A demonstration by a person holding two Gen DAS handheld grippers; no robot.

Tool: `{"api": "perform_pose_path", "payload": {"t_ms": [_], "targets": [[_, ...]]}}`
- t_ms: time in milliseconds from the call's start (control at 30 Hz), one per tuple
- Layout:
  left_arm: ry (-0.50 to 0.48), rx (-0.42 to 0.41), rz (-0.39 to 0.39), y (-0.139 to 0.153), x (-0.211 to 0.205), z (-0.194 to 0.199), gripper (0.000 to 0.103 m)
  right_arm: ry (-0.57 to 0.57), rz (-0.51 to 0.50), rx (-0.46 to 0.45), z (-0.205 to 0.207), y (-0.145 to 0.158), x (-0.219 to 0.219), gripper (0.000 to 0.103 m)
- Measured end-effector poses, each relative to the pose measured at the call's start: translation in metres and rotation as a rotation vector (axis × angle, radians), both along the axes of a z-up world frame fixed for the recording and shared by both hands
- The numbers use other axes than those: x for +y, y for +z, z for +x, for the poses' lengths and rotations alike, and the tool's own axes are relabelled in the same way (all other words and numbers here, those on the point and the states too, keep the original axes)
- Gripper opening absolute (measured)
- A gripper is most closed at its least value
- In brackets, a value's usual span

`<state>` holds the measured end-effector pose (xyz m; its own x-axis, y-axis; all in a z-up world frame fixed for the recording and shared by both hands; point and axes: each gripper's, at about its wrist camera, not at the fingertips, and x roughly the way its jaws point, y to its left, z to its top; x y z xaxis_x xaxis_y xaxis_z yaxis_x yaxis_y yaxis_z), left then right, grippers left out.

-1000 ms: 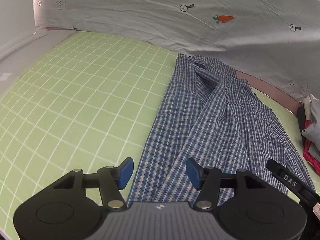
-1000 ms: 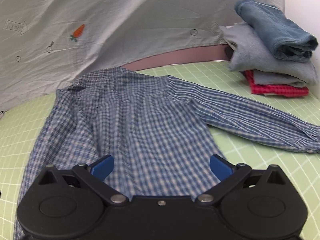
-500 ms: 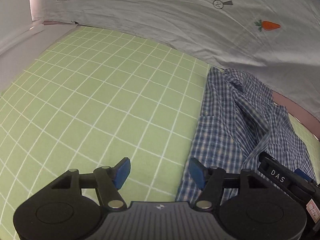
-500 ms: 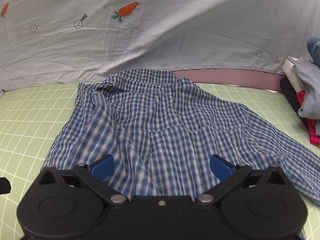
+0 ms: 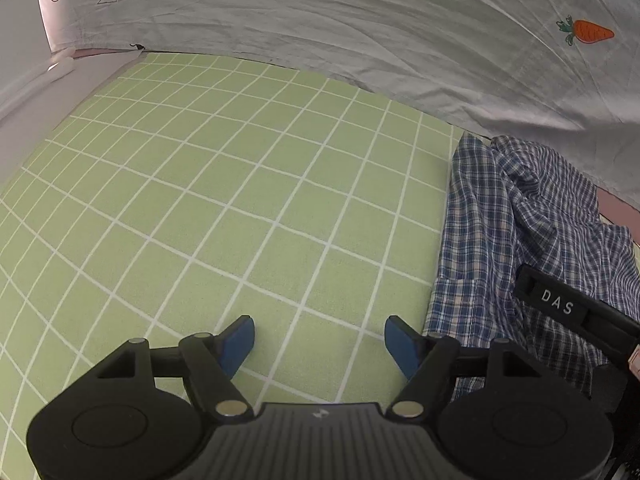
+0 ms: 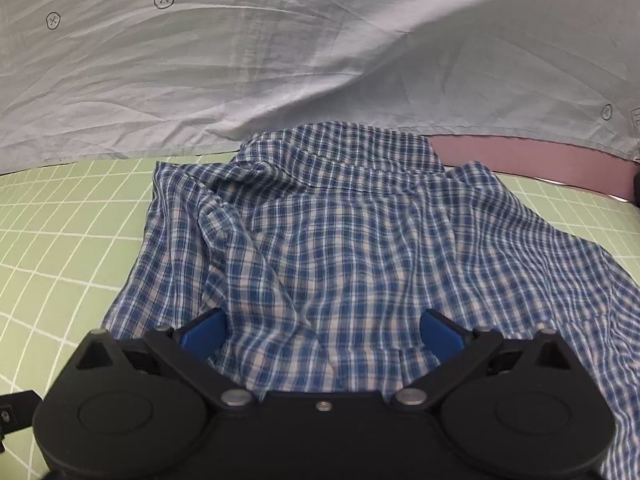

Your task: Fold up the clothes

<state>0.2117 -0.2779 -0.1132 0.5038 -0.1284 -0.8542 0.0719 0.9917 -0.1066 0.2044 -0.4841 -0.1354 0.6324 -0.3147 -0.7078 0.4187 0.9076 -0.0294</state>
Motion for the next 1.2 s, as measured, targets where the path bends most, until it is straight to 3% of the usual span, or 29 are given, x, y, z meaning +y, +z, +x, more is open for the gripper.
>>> {"api": "perform_pose_path", "payload": {"t_ms": [167,433,633,833,1000,1200], "targets": [[-0.036,0.011,0.027,0.004,-0.008,-0.009,0.077,-0.006,0.019,-0.053,-0.018,0.022,-0.02,0.103],[-0.159,0.032,0.057,0.012,-0.034,-0.058,0.084,-0.074,-0.012,-0.059,-0.113,0.042,-0.066,0.103],[-0.258,0.044,0.131,0.009,-0.057,-0.092,0.086,-0.257,0.005,-0.047,-0.209,0.033,-0.114,0.103],[-0.28,0.072,0.234,-0.001,-0.065,-0.097,0.087,-0.504,-0.017,-0.03,-0.292,0.016,-0.176,0.103],[-0.283,0.065,0.263,0.001,-0.073,-0.088,0.091,-0.652,-0.043,-0.006,-0.342,0.001,-0.223,0.103],[-0.324,0.001,0.251,0.014,-0.103,-0.066,0.091,-0.716,-0.056,0.006,-0.37,-0.01,-0.251,0.103]]}}
